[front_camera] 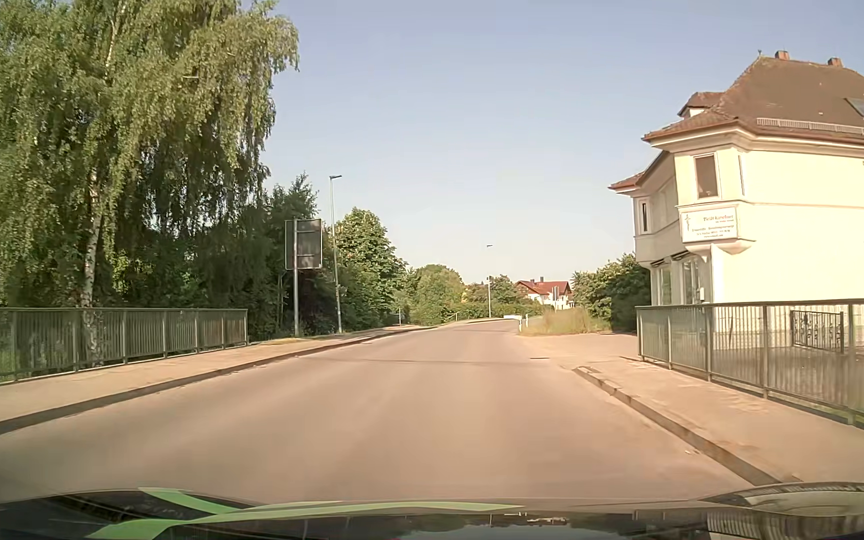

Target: Follow the waypoints while adhering to traffic rules and regulations

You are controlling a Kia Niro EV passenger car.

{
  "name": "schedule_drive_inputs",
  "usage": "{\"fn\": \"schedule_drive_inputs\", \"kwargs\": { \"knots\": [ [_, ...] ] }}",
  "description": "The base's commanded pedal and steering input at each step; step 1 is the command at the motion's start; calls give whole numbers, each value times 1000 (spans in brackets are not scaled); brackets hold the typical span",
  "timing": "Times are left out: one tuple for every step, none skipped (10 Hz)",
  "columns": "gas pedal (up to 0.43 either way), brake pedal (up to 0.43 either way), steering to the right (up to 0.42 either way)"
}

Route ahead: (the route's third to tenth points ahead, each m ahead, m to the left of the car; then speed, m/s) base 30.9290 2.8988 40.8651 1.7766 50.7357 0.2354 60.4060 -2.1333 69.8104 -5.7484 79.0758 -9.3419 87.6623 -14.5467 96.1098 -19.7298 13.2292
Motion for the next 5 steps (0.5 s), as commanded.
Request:
{"fn": "schedule_drive_inputs", "kwargs": {
  "knots": [
    [79,0,-3],
    [79,0,-2],
    [87,0,-2],
    [98,0,-2],
    [98,0,-1]
  ]
}}
